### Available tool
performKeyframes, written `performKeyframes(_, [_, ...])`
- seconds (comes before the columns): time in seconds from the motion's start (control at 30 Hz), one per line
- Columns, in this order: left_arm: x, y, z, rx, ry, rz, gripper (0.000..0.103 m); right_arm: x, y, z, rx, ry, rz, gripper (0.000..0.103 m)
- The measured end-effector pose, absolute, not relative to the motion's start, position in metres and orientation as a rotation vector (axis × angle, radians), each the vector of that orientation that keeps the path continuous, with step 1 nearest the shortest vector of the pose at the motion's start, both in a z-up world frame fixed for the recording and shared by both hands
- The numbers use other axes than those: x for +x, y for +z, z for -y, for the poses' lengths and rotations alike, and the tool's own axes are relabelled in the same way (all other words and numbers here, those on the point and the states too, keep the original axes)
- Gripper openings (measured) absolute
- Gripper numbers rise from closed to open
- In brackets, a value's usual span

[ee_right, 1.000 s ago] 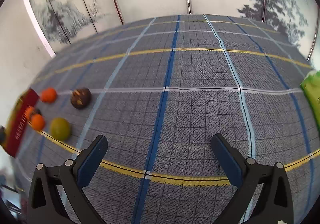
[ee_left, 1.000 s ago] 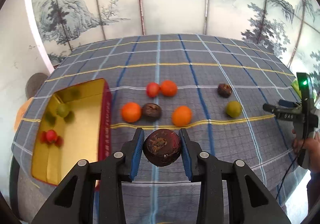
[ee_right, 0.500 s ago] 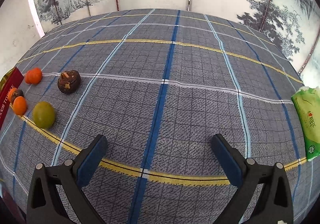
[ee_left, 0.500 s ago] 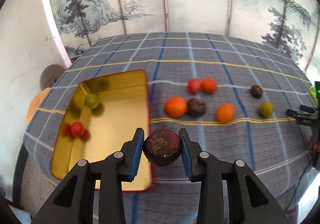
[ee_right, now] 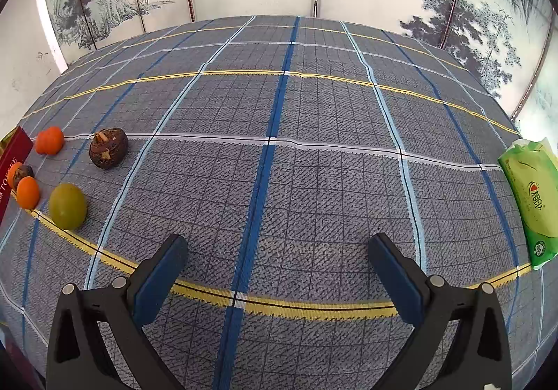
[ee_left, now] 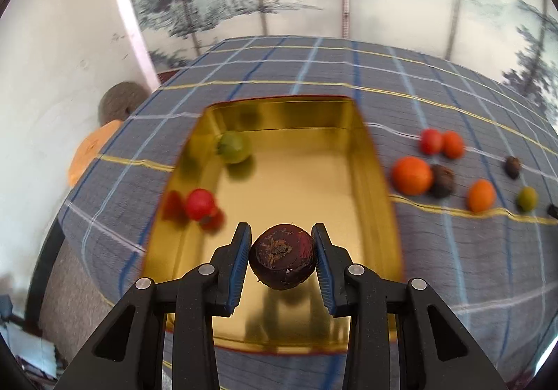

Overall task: Organize fruits
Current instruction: 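Carry the brown passion fruit into the gold tray and open the left gripper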

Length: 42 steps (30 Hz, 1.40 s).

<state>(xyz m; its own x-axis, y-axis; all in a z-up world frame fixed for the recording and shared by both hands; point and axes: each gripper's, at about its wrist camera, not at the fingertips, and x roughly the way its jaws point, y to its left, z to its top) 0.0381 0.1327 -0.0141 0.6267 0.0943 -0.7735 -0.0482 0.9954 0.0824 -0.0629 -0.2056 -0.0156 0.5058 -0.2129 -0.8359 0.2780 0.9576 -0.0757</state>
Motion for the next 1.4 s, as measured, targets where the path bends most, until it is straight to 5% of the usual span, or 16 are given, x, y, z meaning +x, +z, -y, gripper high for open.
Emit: performKeyframes(1.4, [0.121, -0.027, -0.165, 0.113, 0.149, -0.956, 0.037, -0.063, -0.015, 0.206, 0.071, -0.297, -0.998, 0.103])
